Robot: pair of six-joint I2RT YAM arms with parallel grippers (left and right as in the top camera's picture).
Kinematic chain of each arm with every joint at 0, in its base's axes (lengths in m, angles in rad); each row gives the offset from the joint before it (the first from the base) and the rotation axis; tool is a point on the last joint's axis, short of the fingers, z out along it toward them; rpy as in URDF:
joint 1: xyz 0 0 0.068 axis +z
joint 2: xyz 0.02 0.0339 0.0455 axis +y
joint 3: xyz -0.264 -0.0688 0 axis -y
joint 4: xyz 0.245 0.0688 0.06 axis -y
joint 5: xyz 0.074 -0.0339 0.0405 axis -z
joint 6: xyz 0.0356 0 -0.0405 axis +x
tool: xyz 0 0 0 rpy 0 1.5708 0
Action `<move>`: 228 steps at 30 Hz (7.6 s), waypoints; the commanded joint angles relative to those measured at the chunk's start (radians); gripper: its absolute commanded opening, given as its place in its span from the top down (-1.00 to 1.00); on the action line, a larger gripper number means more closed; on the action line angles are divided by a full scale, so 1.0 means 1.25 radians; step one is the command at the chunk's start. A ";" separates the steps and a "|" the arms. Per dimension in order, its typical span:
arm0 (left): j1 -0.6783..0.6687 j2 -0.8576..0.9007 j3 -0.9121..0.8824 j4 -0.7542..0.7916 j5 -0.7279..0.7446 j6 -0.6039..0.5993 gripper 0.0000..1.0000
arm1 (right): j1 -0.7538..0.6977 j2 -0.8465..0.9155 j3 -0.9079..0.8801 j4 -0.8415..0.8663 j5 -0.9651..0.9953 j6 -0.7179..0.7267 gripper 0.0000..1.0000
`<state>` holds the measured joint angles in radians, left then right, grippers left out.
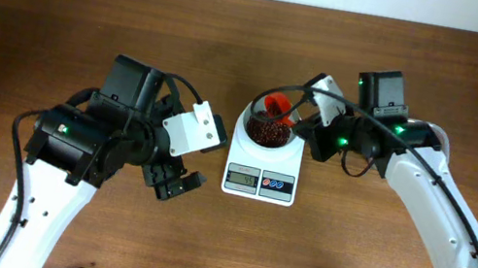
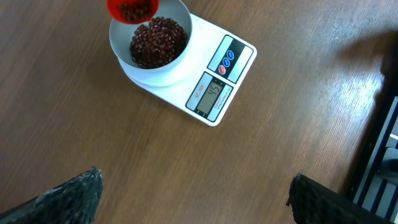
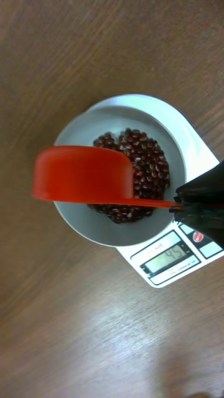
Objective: Scoop and weigh 50g on scale
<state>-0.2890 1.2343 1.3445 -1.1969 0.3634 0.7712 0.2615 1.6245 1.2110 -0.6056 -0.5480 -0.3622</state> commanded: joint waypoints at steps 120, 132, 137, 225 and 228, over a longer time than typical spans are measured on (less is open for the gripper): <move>0.004 -0.003 0.013 -0.001 0.012 0.016 -0.98 | -0.255 -0.130 0.013 -0.173 0.589 0.166 0.92; 0.004 -0.003 0.013 -0.001 0.012 0.016 -0.98 | -0.255 -0.130 0.007 -0.173 0.474 0.250 0.92; 0.004 -0.003 0.013 -0.001 0.012 0.016 -0.98 | -0.255 -0.130 0.005 -0.189 0.344 0.258 0.92; 0.004 -0.003 0.013 -0.001 0.012 0.016 -0.98 | 0.088 0.073 0.026 0.003 0.082 0.178 0.92; 0.004 -0.003 0.013 -0.001 0.012 0.016 -0.98 | 0.088 0.065 0.034 -0.001 0.076 0.201 0.92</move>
<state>-0.2890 1.2343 1.3445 -1.1969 0.3634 0.7712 0.3649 1.7161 1.2179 -0.6010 -0.4213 -0.1524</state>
